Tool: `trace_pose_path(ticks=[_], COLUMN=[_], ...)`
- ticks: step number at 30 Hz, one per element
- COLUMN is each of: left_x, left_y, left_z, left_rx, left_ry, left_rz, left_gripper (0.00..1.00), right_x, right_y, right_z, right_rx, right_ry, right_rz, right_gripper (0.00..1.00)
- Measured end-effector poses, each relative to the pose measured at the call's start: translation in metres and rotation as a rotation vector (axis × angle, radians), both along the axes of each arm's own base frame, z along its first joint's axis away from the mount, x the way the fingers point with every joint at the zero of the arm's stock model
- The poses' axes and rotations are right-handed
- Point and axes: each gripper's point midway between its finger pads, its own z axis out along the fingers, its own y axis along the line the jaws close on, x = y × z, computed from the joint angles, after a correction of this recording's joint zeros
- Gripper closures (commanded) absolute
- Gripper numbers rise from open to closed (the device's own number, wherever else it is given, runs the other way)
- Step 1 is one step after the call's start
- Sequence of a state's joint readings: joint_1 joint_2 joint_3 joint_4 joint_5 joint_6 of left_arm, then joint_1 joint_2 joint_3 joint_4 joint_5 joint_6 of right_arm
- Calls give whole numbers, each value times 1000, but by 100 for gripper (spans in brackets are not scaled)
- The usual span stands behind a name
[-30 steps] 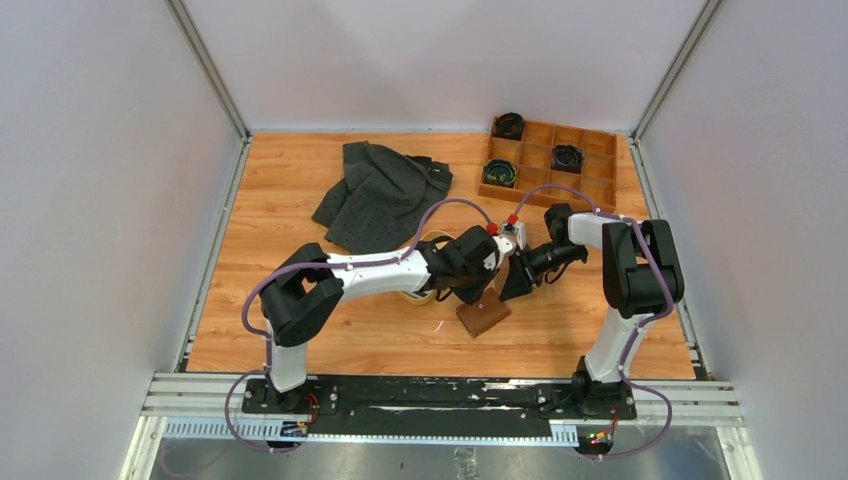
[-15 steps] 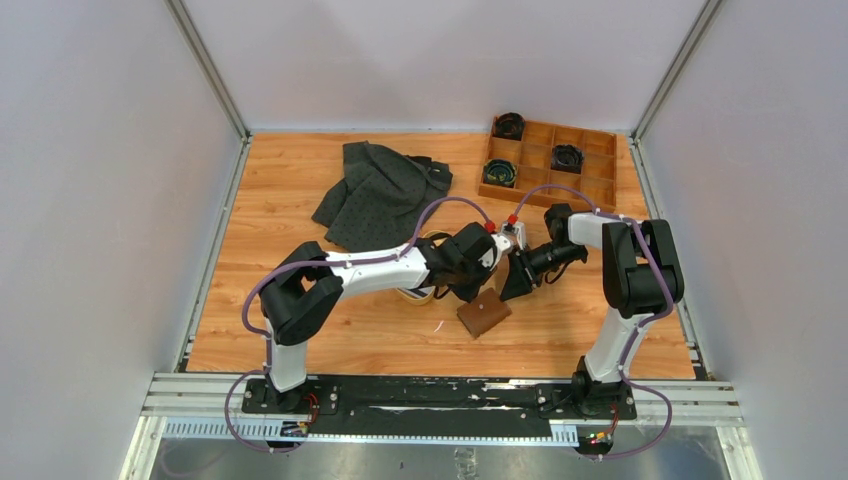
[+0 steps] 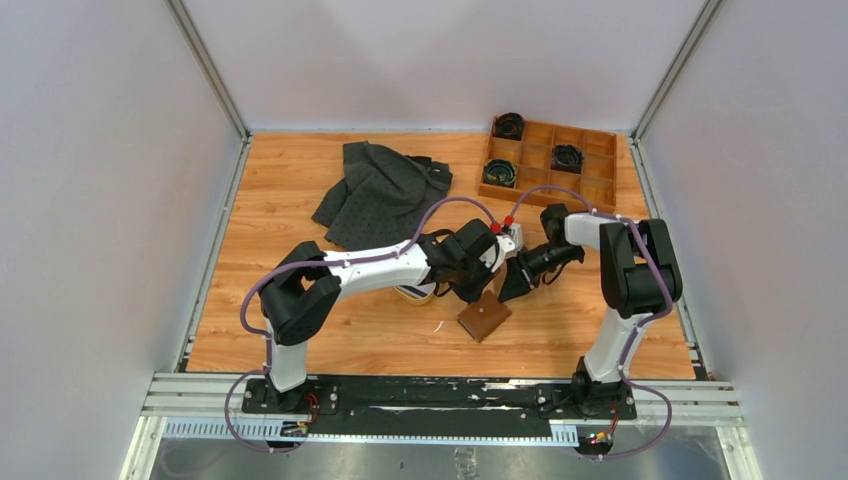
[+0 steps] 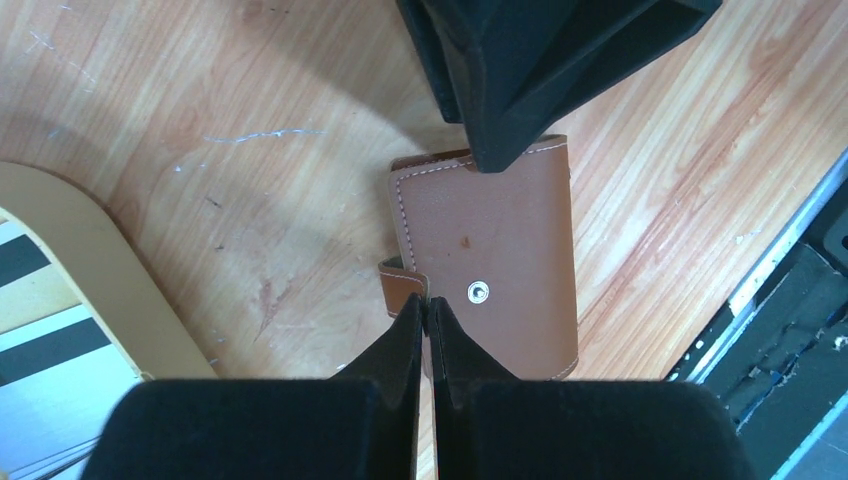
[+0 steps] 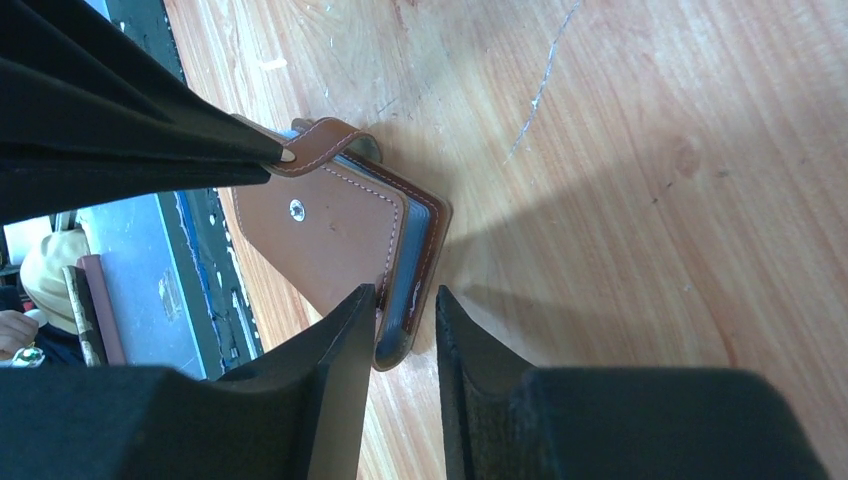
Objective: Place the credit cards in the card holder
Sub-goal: Close the card holder at the center of the board.
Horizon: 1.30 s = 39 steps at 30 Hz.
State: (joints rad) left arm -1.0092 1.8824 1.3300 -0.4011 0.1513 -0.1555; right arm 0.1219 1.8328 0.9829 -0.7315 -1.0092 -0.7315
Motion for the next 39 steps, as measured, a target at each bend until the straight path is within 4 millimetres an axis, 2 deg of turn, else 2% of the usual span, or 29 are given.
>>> trace_pose_path(ticks=[8, 16, 19, 23, 25, 28, 29, 32, 34, 39], left_x=[-6, -7, -9, -9, -9, -9, -9, -10, -11, -13], left_y=[-2, -3, -3, -6, -6, -7, -7, -8, -9, -12], left_z=[0, -3, -6, -6, -5, -6, -6, -6, -7, -9], left_rx=[-7, -21, -24, -34, -38, -44, -46, -54, -61, -83], left_ry=[20, 36, 40, 42, 42, 44, 45, 49, 51, 62], left_rz=[-15, 13, 17, 24, 25, 24, 23, 18, 15, 6], left_gripper=[100, 100, 100, 100, 100, 100, 100, 100, 100, 100], right_x=[0, 6, 14, 18, 8, -17, -31, -58, -72, -82], right_y=[4, 0, -10, -19, -18, -17, -18, -19, -20, -19], right_z=[-2, 2, 13, 39, 55, 69, 70, 62, 53, 38], right_rx=[-23, -27, -8, 59, 106, 173, 192, 218, 234, 278], right_ry=[21, -10, -80, -245, -368, -633, -745, -853, -862, -838], right_rz=[-10, -29, -56, -21, 62, 248, 333, 442, 487, 527], right_gripper=[69, 45, 42, 41, 37, 17, 15, 14, 15, 17])
